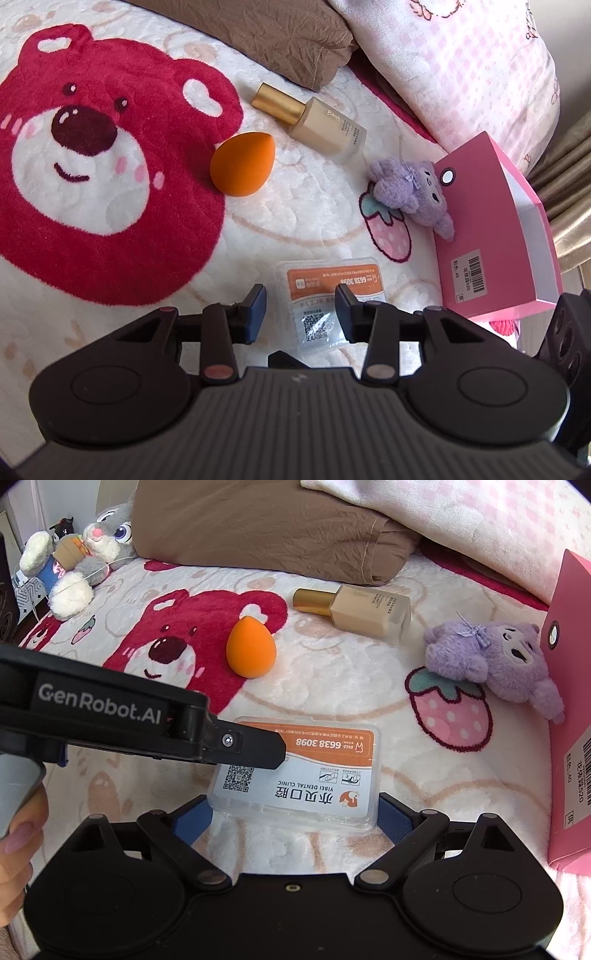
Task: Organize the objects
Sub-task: 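Close the left gripper on the clear plastic box, then carry the clear plastic box with the left gripper into the pink box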
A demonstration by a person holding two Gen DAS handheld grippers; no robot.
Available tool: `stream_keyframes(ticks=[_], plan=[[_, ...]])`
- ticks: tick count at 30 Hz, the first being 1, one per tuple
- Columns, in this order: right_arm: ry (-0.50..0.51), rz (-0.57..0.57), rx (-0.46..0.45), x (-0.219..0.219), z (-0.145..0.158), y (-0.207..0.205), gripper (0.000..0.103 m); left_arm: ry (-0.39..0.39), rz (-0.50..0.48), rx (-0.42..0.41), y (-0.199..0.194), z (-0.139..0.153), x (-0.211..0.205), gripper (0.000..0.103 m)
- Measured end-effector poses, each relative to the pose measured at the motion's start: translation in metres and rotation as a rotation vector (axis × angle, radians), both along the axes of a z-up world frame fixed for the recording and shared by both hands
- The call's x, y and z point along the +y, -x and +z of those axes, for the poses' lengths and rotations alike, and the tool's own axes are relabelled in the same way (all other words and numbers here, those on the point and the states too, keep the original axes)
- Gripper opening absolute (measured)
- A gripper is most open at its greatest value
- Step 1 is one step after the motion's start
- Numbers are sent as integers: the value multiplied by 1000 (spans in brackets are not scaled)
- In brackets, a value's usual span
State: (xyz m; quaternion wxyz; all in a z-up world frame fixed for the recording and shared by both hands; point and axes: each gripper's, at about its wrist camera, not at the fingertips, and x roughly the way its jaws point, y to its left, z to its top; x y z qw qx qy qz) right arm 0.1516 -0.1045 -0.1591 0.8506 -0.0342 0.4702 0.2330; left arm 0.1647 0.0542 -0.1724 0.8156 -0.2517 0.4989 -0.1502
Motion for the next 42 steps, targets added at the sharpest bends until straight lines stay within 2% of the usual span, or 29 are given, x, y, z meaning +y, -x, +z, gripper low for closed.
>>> stream_keyframes(ticks=[2, 4, 6, 8, 11, 14, 18, 25, 31, 37, 42], plan=[[-5, -6, -1, 0, -1, -1, 97, 16, 19, 20, -1, -4, 2, 48], [-8, -10, -9, -1, -3, -2, 98, 20, 30, 26, -1, -5, 1, 48], [3, -18, -18, 1, -2, 1, 97, 11, 14, 10, 1, -1, -2, 42], [7, -37, -14, 1, 0, 4, 95, 9, 3, 7, 3, 2, -4, 41], [35, -46, -37, 0, 10, 15, 95, 67, 14, 42, 8, 7, 0, 40], [56, -35, -92, -3, 25, 29, 95, 101, 6, 34, 19, 21, 1, 38], [16, -53, -110, -18, 52, 43, 95, 118, -52, -14, 32, 49, -4, 38], [34, -55, -148, -35, 95, 70, 95, 40, -135, -102, 60, 100, -33, 38], [28, -96, -162, -59, 129, 87, 95, 27, -199, -167, 74, 136, -57, 38], [24, -124, -124, -88, 152, 91, 95, 47, -261, -180, 79, 162, -84, 38], [42, -153, -75, -105, 165, 91, 95, 14, -311, -155, 77, 175, -109, 38]])
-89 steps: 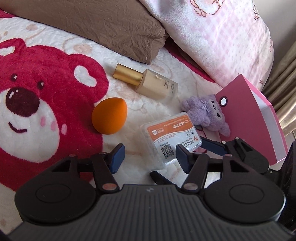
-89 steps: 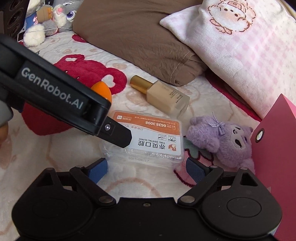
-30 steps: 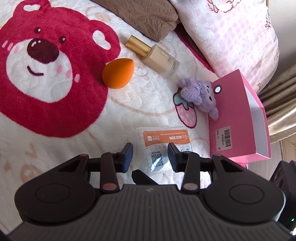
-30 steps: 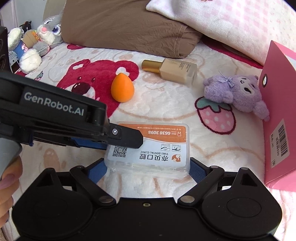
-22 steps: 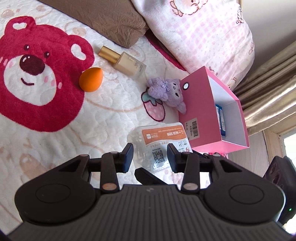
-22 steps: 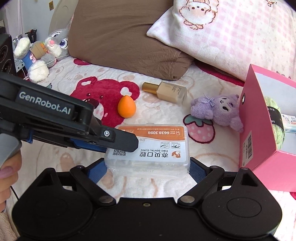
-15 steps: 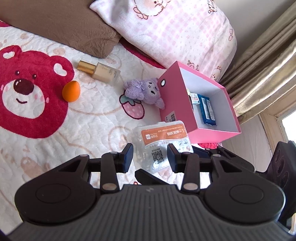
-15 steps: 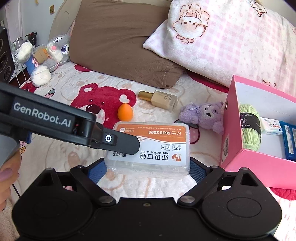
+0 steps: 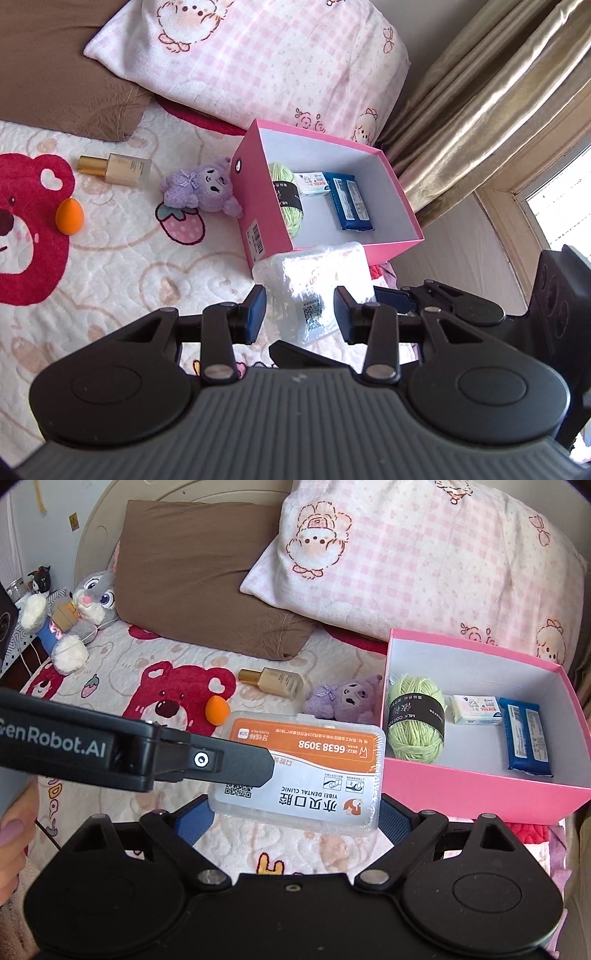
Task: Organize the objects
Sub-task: 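Carry the clear plastic box with the left gripper into the pink box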
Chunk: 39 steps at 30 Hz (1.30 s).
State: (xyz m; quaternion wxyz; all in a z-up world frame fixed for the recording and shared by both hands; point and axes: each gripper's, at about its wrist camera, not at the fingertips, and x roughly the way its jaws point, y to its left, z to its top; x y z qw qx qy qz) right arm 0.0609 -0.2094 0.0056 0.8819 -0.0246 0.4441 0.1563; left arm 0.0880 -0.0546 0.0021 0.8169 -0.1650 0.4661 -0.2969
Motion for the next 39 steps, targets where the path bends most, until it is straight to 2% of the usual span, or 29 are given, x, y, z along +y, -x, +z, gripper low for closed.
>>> stream_keyframes(ticks=[9, 14, 27, 31, 39], plan=[[106, -34, -59, -22, 24, -7, 95, -29, -65, -14, -24, 26, -43, 38], [154, -51, -43, -36, 30, -13, 95, -11, -99, 1, -34, 26, -61, 39], [171, -97, -29, -79, 25, -44, 95, -2, -114, 41, -70, 17, -111, 38], [147, -112, -26, -99, 23, -63, 95, -5, -106, 49, -87, 12, -131, 39], [67, -96, 24, -134, -10, -109, 95, -38, -46, 78, -133, -17, -165, 38]])
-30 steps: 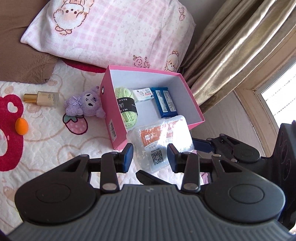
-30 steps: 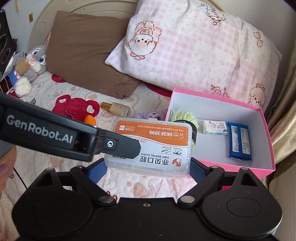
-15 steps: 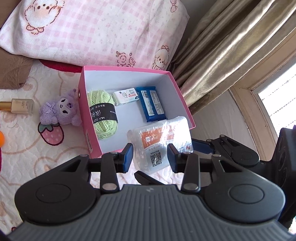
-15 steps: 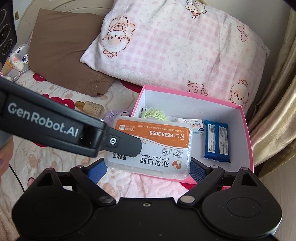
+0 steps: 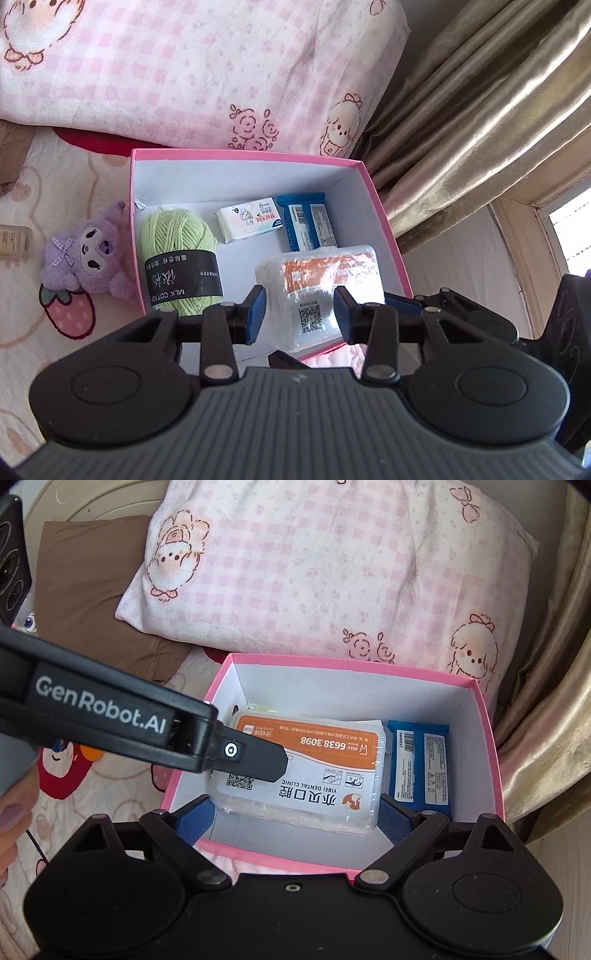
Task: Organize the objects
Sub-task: 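Carry the clear plastic box with the left gripper into the pink box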
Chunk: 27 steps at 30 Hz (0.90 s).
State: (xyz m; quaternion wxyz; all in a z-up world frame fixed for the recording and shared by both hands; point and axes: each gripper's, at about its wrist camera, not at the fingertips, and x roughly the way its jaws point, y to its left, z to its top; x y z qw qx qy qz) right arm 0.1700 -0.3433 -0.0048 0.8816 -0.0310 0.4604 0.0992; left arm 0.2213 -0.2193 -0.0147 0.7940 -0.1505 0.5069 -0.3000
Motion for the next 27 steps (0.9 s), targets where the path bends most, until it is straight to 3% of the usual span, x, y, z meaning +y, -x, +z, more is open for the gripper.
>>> stream_keyframes(ticks=[2, 6, 13, 18, 23, 27], plan=[[-4, 27, 27, -3, -12, -10, 96, -12, 15, 9, -11, -10, -6, 38], [14, 1, 58, -12, -34, -30, 96, 15, 10, 103, -26, -40, -18, 38], [-16, -33, 172, -38, -72, -67, 95, 9, 16, 139, -36, -85, -42, 37], [-38, -46, 240, -47, -93, -84, 94, -34, 11, 140, -46, -97, -54, 37], [-50, -33, 304, -48, -98, -94, 95, -86, 19, 125, -55, -97, -60, 36], [-44, -6, 320, -50, -99, -96, 95, -86, 13, 131, -58, -99, -60, 32]])
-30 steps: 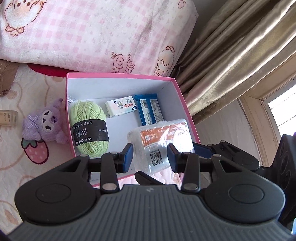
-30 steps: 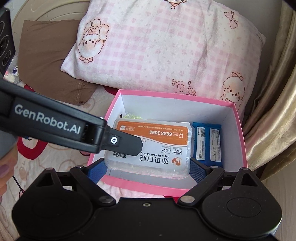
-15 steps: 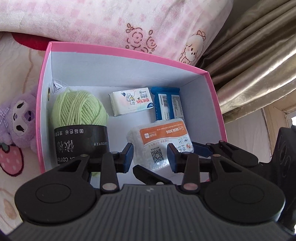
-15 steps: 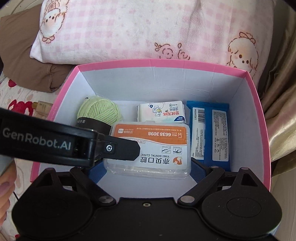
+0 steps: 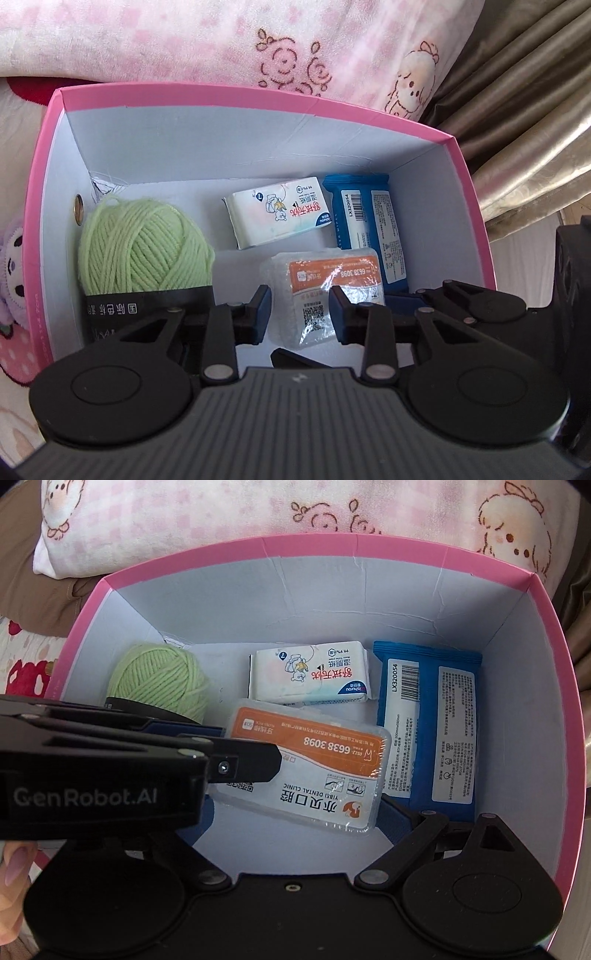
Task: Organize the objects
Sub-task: 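Carry the clear plastic box with the left gripper into the pink box, then open the left gripper to release the plastic box beside the tissue pack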
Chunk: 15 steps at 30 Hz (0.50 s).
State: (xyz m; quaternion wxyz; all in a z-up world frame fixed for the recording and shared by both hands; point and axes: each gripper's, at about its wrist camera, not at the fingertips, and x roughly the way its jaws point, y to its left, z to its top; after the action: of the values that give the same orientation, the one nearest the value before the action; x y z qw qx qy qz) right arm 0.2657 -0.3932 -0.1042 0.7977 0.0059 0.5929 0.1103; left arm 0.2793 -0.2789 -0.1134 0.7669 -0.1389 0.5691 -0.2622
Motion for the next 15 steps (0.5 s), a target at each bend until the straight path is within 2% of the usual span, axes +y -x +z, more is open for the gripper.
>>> stream_keyframes(ticks=[3, 6, 12, 15], plan=[[-7, -5, -13, -1, 1, 3, 94, -5, -6, -12, 3, 0, 1, 31], [37, 19, -24, 4, 2, 5, 94, -6, -1, -17, 7, 0, 3, 29], [61, 16, 7, 8, 1, 1, 94, -6, 8, -37, 15, 2, 6, 29], [63, 20, -6, 9, 1, 1, 94, 3, 10, -48, 16, 7, 9, 29]])
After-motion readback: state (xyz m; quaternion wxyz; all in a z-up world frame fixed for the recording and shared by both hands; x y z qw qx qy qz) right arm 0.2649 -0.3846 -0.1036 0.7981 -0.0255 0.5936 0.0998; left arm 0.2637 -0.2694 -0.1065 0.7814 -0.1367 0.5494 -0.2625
